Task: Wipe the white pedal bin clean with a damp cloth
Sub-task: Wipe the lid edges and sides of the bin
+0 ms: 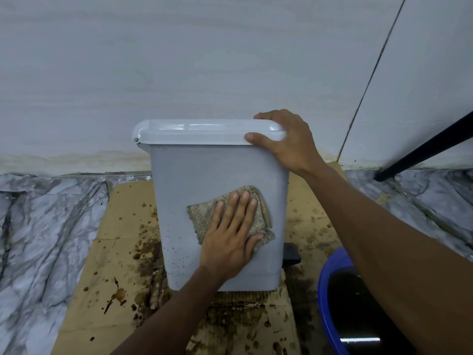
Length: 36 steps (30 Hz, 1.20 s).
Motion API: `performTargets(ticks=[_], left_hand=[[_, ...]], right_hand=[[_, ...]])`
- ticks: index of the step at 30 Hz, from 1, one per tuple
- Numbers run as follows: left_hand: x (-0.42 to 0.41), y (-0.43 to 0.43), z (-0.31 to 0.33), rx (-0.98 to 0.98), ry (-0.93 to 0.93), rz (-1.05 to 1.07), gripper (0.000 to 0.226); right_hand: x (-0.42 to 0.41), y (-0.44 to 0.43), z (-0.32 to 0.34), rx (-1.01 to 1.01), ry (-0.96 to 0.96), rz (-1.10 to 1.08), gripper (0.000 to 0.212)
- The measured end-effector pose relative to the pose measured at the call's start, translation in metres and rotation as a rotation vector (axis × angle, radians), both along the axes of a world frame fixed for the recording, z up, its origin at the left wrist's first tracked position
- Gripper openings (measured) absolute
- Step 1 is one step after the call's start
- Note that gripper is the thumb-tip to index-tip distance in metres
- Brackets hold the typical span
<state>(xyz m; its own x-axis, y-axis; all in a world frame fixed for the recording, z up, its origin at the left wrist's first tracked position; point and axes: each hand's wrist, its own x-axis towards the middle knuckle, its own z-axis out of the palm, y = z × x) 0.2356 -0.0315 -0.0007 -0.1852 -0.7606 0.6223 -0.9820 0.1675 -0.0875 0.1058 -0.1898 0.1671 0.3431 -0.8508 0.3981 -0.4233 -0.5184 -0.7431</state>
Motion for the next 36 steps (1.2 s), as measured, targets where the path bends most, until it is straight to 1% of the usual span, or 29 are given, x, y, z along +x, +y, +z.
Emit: performTargets(ticks=[4,8,12,14,16,18,21,24,26,28,29,30,32,36], left_hand=[[-0.002,0.006,-0.012,0.002,-0.105,-0.121,0.059],[-0.003,0.03,-0.042,0.116,-0.315,-0.364,0.069],[0.011,0.052,-0.061,0.2,-0.48,-0.561,0.063],[0.026,0.056,-0.061,0.242,-0.57,-0.624,0.068],[0.038,0.057,-0.057,0.283,-0.621,-0.624,0.075],[0.041,0.051,-0.046,0.276,-0.581,-0.542,0.072],[0.034,0.017,-0.008,0.201,-0.44,-0.379,0.068],[0.036,-0.02,0.044,0.057,-0.209,-0.195,0.066],[0.04,-0.034,0.066,-0.042,-0.049,-0.065,0.067],[0.033,-0.034,0.069,-0.08,0.06,-0.001,0.067],[0.026,-0.032,0.063,-0.066,0.071,0.0,0.068],[0.02,-0.028,0.052,-0.034,0.052,-0.024,0.068],[0.009,-0.011,0.021,0.046,-0.051,-0.131,0.071],[0.007,0.039,-0.049,0.2,-0.458,-0.377,0.08]], right_hand=[[-0.001,0.001,0.0,0.013,-0.01,-0.004,0.045],[-0.001,0.003,0.001,0.024,-0.025,-0.009,0.044],[-0.002,0.004,0.001,0.033,-0.031,0.0,0.043],[-0.003,0.005,0.002,0.029,-0.033,0.001,0.043],[-0.002,0.006,0.002,0.024,-0.038,-0.001,0.043],[0.001,0.007,0.002,0.016,-0.042,-0.006,0.043],[-0.001,0.007,0.001,0.013,-0.037,-0.005,0.044],[-0.003,0.007,0.002,0.024,-0.032,0.012,0.045],[-0.002,0.007,0.001,0.017,-0.045,0.013,0.047],[-0.001,0.007,0.0,0.002,-0.048,0.009,0.049],[-0.001,0.007,0.0,0.0,-0.048,0.007,0.048],[-0.001,0.007,0.0,0.004,-0.045,0.004,0.047],[-0.002,0.006,0.001,0.015,-0.033,0.001,0.045],[-0.002,0.005,0.001,0.02,-0.033,-0.005,0.046]])
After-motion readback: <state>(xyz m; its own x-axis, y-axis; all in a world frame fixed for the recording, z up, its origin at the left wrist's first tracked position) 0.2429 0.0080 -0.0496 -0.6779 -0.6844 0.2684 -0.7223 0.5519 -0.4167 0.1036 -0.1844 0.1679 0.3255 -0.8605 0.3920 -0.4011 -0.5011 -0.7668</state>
